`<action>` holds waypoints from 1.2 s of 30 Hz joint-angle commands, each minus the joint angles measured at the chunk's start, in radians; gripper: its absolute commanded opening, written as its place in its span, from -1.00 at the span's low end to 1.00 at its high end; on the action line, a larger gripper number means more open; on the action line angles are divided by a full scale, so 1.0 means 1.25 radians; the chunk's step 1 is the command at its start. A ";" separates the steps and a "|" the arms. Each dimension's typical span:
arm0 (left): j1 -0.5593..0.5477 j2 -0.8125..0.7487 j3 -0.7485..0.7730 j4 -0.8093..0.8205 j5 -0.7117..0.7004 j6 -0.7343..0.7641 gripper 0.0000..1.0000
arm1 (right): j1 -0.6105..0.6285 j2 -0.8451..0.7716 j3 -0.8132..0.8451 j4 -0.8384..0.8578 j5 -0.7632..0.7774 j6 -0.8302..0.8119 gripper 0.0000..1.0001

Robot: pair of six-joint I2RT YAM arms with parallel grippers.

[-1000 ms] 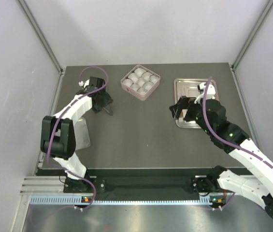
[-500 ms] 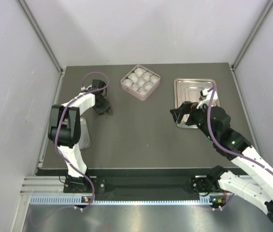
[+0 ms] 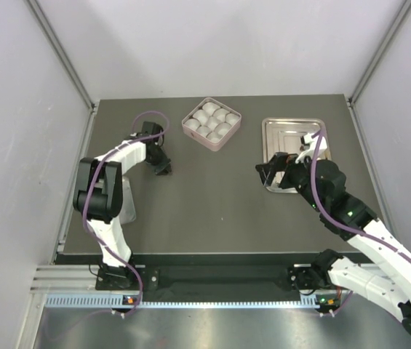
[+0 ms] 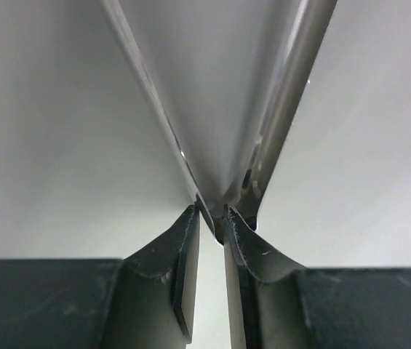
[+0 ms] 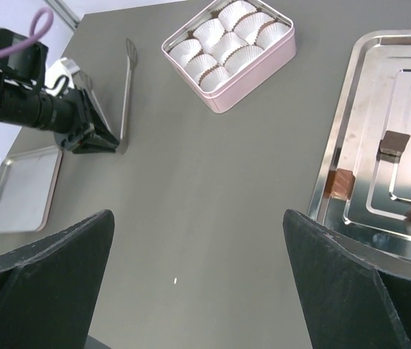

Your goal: Pack the chocolate

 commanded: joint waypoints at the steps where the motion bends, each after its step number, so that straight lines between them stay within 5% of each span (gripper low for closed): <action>1: -0.033 -0.049 -0.033 -0.022 0.030 0.010 -0.52 | 0.006 -0.014 0.017 0.016 0.004 0.012 1.00; 9: -0.105 -0.097 -0.060 -0.044 0.042 0.004 -0.59 | 0.006 -0.057 0.017 -0.015 0.002 0.028 1.00; 29: -0.458 -0.206 -0.178 0.000 0.054 -0.218 -0.52 | 0.005 -0.118 -0.006 -0.151 0.042 0.150 0.99; 35: -0.523 -0.216 -0.151 -0.008 0.058 -0.229 -0.16 | 0.006 -0.103 -0.017 -0.162 0.013 0.145 0.99; 36: -0.535 -0.219 -0.132 -0.017 0.053 -0.226 0.19 | 0.005 -0.096 -0.018 -0.162 0.009 0.145 0.99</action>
